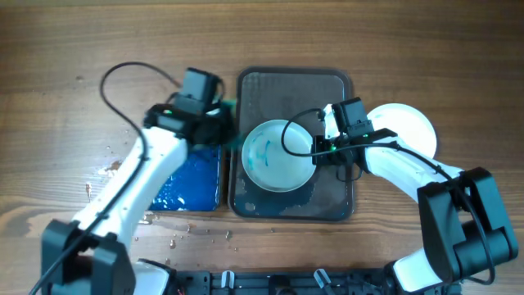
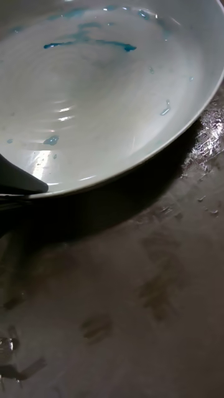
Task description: Clean dirty plates on tray and stack at the side
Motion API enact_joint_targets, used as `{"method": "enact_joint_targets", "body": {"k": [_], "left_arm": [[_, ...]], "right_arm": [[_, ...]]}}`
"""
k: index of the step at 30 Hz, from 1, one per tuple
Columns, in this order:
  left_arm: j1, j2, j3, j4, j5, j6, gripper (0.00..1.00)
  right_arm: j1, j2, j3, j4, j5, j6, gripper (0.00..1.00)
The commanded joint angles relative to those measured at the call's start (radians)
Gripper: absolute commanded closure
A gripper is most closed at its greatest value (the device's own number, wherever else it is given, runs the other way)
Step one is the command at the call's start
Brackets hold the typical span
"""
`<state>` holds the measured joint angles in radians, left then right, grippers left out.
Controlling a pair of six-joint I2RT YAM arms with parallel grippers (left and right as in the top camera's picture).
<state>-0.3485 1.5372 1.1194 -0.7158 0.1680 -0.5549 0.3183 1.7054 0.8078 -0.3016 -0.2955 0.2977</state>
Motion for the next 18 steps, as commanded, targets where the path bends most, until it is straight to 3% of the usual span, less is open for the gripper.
{"method": "enact_joint_targets", "body": {"k": [1,6,10,13,18], "left_arm": [[-0.127,0.135,0.013,0.182,0.119,-0.117,0.96],[-0.185,0.396,0.013,0.301,0.165,-0.309,0.96],[-0.112,0.449,0.015,0.184,0.09,-0.448,0.96],[-0.039,0.449,0.02,0.03,-0.037,-0.393,0.96],[-0.008,0.449,0.02,-0.05,-0.033,-0.227,0.96]], "right_arm": [[0.006,0.047,-0.029,-0.035,0.03,0.024,0.96],[0.006,0.047,-0.029,-0.036,0.029,0.023,0.95],[0.006,0.047,-0.029,-0.043,0.029,0.024,0.95],[0.006,0.047,-0.029,-0.044,0.029,0.024,0.95],[0.006,0.047,-0.029,-0.043,0.029,0.024,0.95]]}}
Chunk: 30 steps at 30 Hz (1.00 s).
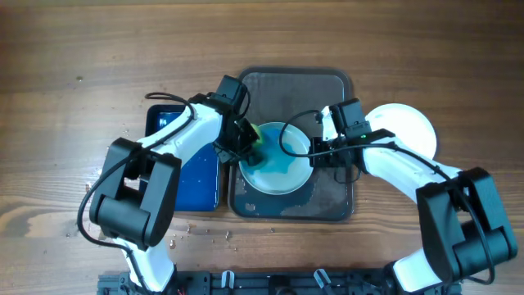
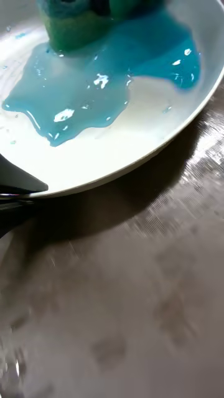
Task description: Clean dirty plates on tray and stack at the side
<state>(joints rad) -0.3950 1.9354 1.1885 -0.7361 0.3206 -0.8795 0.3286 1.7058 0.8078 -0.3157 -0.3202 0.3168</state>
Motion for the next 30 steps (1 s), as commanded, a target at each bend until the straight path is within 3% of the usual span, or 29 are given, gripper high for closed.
{"method": "enact_joint_targets", "body": {"k": [1,7,12,14,18,19,20,23,25,28,30], "left_arm": [[0.031,0.051,-0.049,-0.005,-0.121,0.137,0.96],[-0.192,0.071,-0.05,0.332,0.197,0.122,0.96],[-0.195,0.073,-0.05,0.313,0.232,0.06,0.96],[-0.138,0.072,-0.049,0.166,0.177,0.059,0.96],[-0.071,0.037,-0.049,0.014,-0.026,0.054,0.96],[-0.057,0.019,-0.045,-0.068,-0.202,0.013,0.96],[-0.055,0.016,-0.042,-0.092,-0.281,0.014,0.96],[-0.059,0.016,-0.042,-0.091,-0.292,0.061,0.96],[-0.064,0.016,-0.042,-0.031,-0.203,0.088,0.96],[-0.084,0.032,-0.042,0.224,0.161,0.166,0.96],[-0.114,0.055,-0.042,0.342,0.28,0.158,0.96]], "right_arm": [[-0.005,0.047,-0.029,-0.029,0.054,0.005,0.95],[-0.005,0.047,-0.029,-0.03,0.054,0.005,0.95],[-0.005,0.047,-0.029,-0.03,0.054,0.005,0.95],[-0.005,0.047,-0.029,-0.029,0.054,0.005,0.95],[-0.005,0.047,-0.029,-0.029,0.054,0.005,0.95],[-0.005,0.047,-0.029,-0.03,0.054,0.005,0.95],[-0.005,0.047,-0.029,-0.029,0.054,0.005,0.95],[-0.005,0.047,-0.029,-0.029,0.054,0.006,0.95],[-0.005,0.047,-0.029,-0.032,0.054,0.006,0.95],[-0.005,0.047,-0.029,-0.033,0.054,0.008,0.95],[-0.005,0.047,-0.029,-0.035,0.054,0.009,0.95]]}}
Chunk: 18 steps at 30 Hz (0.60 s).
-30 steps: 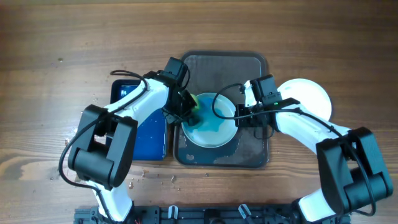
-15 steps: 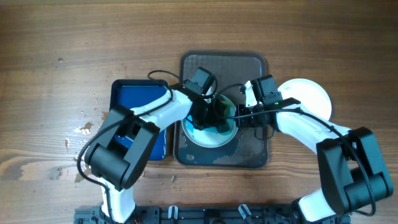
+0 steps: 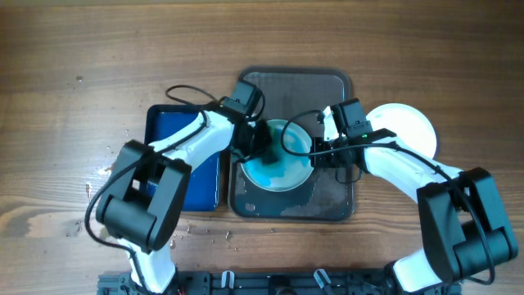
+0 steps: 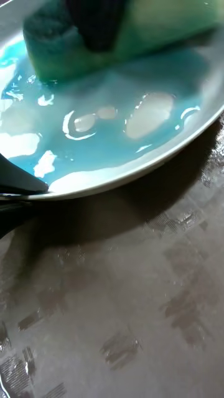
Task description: Clean dirty plates on tray and stack at the side
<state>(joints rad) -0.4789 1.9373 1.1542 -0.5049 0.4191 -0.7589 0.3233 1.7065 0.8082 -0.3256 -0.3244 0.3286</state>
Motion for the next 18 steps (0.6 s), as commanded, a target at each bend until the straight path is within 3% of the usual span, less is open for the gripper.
{"method": "enact_joint_targets", "body": {"k": [1,7,14,18], "left_arm": [[-0.042,0.057,-0.008,0.127,0.197,0.017,0.96],[-0.059,0.059,-0.008,0.033,0.17,-0.001,0.96],[0.022,0.054,0.099,-0.462,-0.29,-0.064,0.96],[0.023,-0.07,0.183,-0.555,-0.208,-0.003,0.96]], "right_arm": [[0.001,0.046,-0.029,-0.026,0.058,-0.003,0.95],[0.001,0.046,-0.029,-0.027,0.058,-0.003,0.95],[0.001,0.046,-0.029,-0.031,0.058,0.012,0.95],[0.001,0.046,-0.029,-0.031,0.058,0.011,0.95]]}}
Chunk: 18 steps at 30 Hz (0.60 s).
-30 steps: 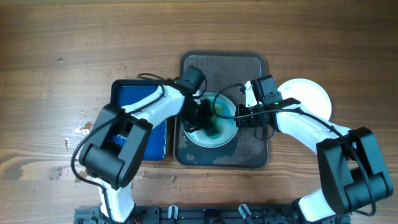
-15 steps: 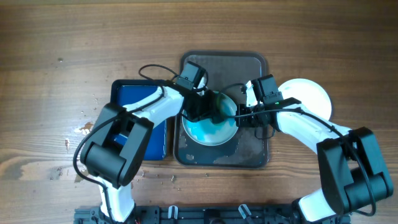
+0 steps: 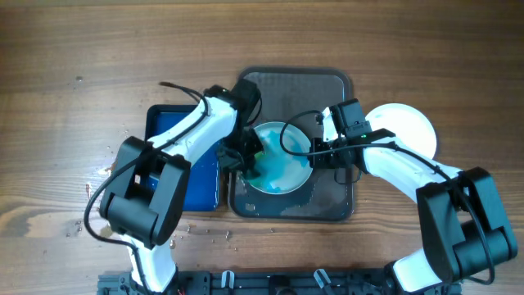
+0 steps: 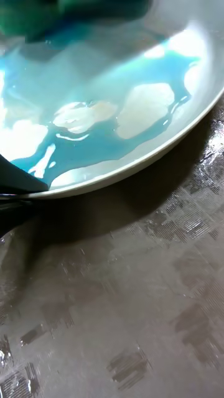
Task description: Clean dirty plates on tray and stack at the side
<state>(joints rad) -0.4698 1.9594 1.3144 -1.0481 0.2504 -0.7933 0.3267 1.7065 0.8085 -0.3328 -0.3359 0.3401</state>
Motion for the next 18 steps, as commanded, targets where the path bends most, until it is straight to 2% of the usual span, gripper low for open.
{"method": "enact_joint_targets", "body": {"k": [1,3,5,6,10,11,12,13,14,17,18], "left_arm": [[0.025,-0.164,0.023,-0.022,-0.039,0.039,0.96],[0.064,-0.251,0.023,-0.058,-0.085,0.079,0.96],[0.133,-0.291,0.021,-0.128,-0.324,0.083,0.96],[0.165,-0.289,-0.003,-0.119,-0.386,0.084,0.96],[0.275,-0.289,-0.235,0.118,-0.405,0.115,0.93],[0.295,-0.289,-0.279,0.163,-0.399,0.136,0.83],[0.309,-0.289,-0.288,0.163,-0.397,0.139,0.66],[0.323,-0.293,-0.288,0.156,-0.376,0.157,0.28],[0.329,-0.298,-0.286,0.156,-0.345,0.179,0.18],[0.353,-0.372,-0.251,0.079,-0.31,0.188,0.18],[0.365,-0.412,-0.23,0.037,-0.31,0.188,0.15]], "right_arm": [[-0.003,0.046,-0.03,-0.024,0.07,0.0,0.95],[-0.003,0.046,-0.03,-0.024,0.07,0.0,0.96],[-0.003,0.046,-0.03,-0.024,0.069,0.001,0.95],[-0.003,0.046,-0.03,-0.024,0.069,0.001,0.95],[-0.003,0.046,-0.03,-0.023,0.069,0.002,0.95],[-0.003,0.046,-0.03,-0.023,0.07,0.002,0.95],[-0.003,0.046,-0.03,-0.023,0.07,0.001,0.95],[-0.003,0.046,-0.03,-0.023,0.07,0.001,0.95],[-0.003,0.046,-0.03,-0.021,0.07,0.001,0.95],[-0.002,-0.017,0.004,-0.094,0.069,-0.001,0.92],[-0.002,-0.07,0.042,-0.154,0.069,-0.03,0.92]]}}
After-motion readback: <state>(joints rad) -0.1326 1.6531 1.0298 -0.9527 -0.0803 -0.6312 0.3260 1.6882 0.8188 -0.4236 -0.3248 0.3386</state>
